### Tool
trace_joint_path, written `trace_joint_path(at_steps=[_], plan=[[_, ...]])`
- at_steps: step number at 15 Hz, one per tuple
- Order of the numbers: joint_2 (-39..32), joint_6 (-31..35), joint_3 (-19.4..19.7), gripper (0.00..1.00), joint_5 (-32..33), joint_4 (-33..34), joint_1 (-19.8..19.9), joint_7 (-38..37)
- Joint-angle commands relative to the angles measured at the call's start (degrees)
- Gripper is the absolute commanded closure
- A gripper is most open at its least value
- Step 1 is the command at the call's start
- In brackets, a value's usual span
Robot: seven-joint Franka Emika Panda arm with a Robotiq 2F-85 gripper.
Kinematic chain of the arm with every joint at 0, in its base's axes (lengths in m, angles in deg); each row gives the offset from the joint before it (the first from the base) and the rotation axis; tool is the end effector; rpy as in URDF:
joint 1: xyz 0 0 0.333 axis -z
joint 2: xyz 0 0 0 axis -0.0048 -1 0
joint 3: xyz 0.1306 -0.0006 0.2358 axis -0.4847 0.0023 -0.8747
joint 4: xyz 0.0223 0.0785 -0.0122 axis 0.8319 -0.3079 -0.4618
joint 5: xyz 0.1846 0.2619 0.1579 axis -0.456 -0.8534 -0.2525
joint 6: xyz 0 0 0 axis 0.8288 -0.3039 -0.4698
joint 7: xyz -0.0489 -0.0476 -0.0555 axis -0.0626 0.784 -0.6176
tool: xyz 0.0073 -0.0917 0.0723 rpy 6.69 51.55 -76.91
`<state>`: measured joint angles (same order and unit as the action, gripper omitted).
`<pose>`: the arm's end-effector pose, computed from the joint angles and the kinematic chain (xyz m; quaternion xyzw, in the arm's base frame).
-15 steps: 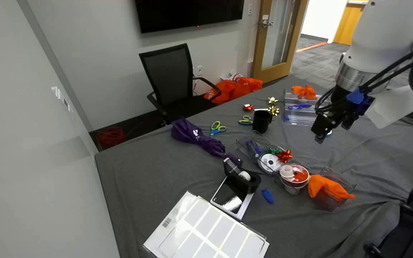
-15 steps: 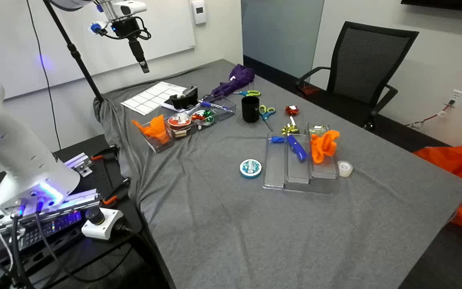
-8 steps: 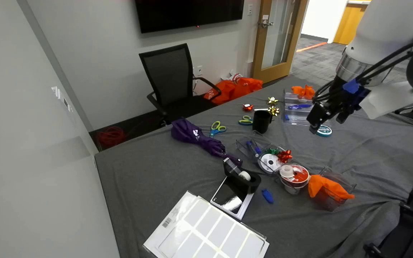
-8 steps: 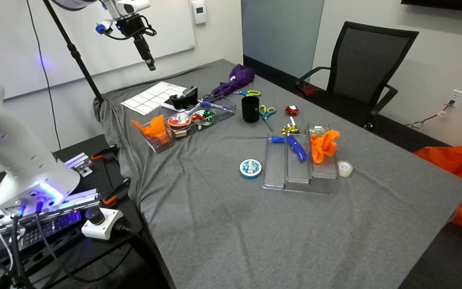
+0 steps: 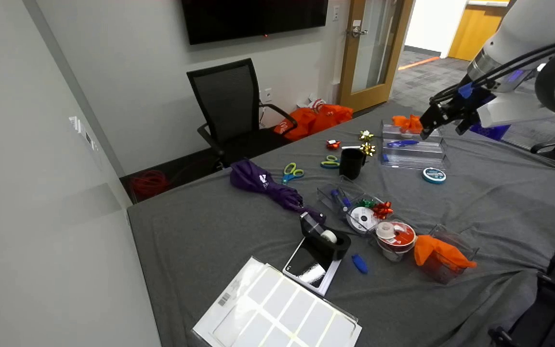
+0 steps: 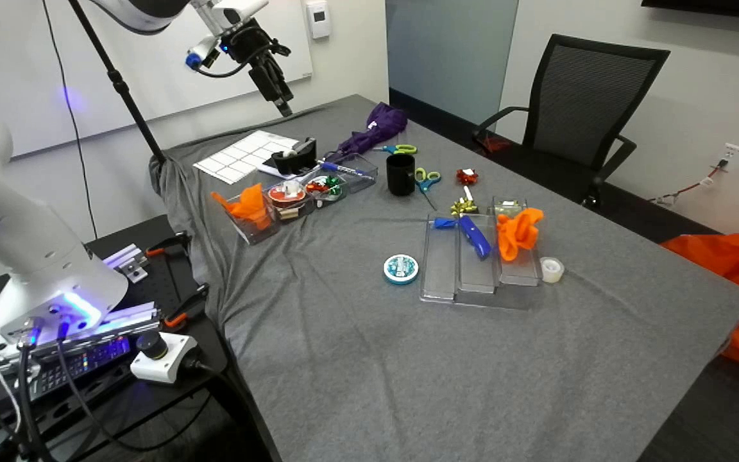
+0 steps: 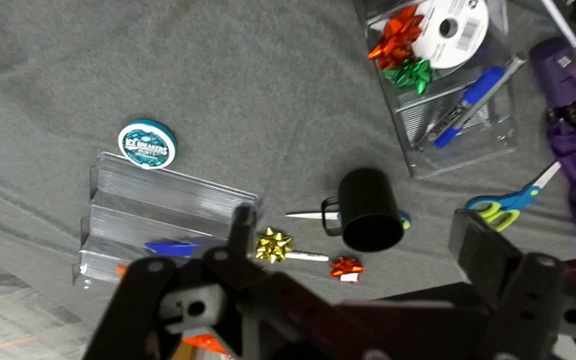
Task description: Pick up the orange tissue from the clear container on the right of the table and put it into the clear square container at the bottom of the table
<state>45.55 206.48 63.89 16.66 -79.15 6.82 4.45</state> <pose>0.4518 0.0119 0.3908 0.9581 -0.2065 0.1894 0.0585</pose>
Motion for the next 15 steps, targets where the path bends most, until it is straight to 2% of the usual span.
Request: trace_joint_path(at_steps=[1,5,9,10,13,15], plan=[[-4.48,2.74,0.59,0.0,6.01,2.7,3.97,-3.84],[-10.54,7.26,3.15,0.0,10.06,6.86,4.85,-5.93],[-18.74,17.61,7.06,0.0,6.61,11.96,2.92,-2.58],[-20.61,19.25,6.06,0.0,6.11,13.18,4.24,-2.28],[-25.02,19.58,6.29,0.0,4.47,16.94,4.63,-1.01],[-27.42,20.02,7.09,0.0,6.29,19.32,4.51,-3.02]])
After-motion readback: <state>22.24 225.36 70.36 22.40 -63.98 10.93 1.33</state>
